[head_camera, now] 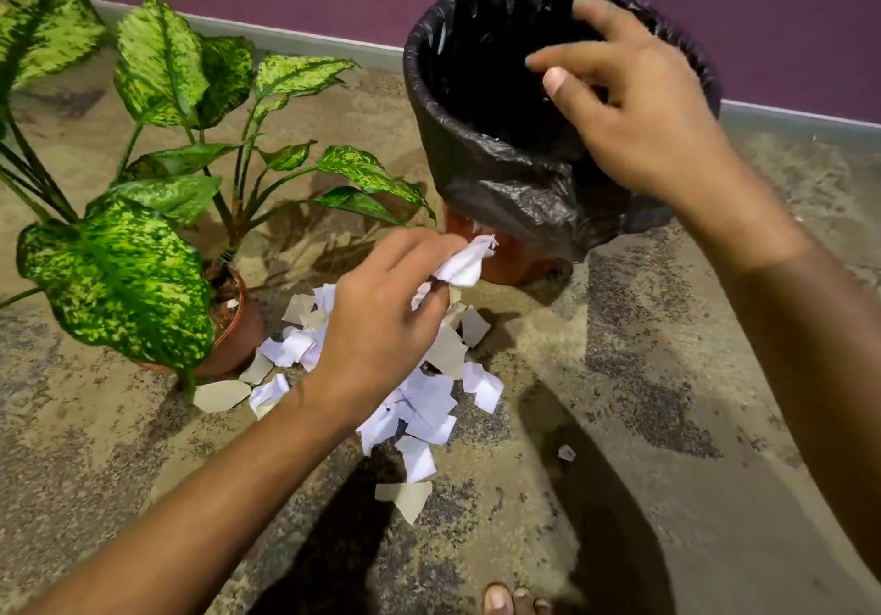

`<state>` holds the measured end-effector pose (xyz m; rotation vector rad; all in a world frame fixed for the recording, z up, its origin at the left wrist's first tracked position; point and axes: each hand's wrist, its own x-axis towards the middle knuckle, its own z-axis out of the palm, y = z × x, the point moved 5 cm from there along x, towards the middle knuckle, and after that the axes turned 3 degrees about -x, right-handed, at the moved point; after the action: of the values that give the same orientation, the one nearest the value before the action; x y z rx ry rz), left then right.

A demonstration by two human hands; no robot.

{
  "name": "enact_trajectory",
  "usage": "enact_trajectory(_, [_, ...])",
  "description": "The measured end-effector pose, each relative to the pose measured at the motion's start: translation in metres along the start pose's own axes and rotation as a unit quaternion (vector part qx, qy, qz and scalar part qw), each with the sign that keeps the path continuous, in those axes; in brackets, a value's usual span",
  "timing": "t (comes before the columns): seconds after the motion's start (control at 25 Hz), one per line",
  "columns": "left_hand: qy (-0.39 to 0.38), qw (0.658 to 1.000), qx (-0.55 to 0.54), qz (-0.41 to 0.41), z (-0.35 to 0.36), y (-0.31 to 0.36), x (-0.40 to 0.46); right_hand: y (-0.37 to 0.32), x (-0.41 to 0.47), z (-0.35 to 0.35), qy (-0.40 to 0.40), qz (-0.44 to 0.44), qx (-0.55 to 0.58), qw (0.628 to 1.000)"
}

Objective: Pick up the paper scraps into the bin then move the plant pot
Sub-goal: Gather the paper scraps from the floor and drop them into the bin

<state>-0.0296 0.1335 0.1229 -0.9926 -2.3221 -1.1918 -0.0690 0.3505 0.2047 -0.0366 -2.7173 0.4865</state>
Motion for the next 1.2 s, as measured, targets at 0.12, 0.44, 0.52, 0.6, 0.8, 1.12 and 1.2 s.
enact_trajectory(0.12, [0.077, 0.996, -0.015, 0.038, -0.006, 0.027, 0.038, 0.005, -0.03, -0.026, 0.153, -0.013, 0.142, 0.978])
enact_trajectory(0.44, [0.028, 0.995, 0.082, -0.053, 0.023, 0.039, 0.145, 0.037, -0.198, 0.084, -0.023, 0.135, 0.116, 0.984])
enact_trajectory(0.52, [-0.021, 0.993, 0.086, -0.079, 0.033, 0.034, 0.146, 0.046, -0.238, 0.121, -0.156, 0.138, -0.008, 0.978])
enact_trajectory(0.6, [-0.055, 0.991, 0.087, -0.086, 0.036, 0.029, 0.136, 0.059, -0.272, 0.147, -0.259, 0.167, -0.086, 0.948])
enact_trajectory(0.8, [-0.016, 0.984, 0.165, -0.071, 0.023, 0.019, 0.116, 0.068, -0.307, 0.174, -0.302, 0.213, -0.09, 0.925])
enact_trajectory(1.12, [-0.032, 0.998, 0.053, 0.027, 0.024, 0.014, 0.024, 0.059, -0.282, 0.188, -0.245, 0.186, -0.029, 0.951])
enact_trajectory(1.2, [-0.177, 0.979, 0.095, -0.029, 0.039, -0.012, -0.033, 0.06, -0.268, 0.193, -0.227, 0.206, 0.009, 0.952])
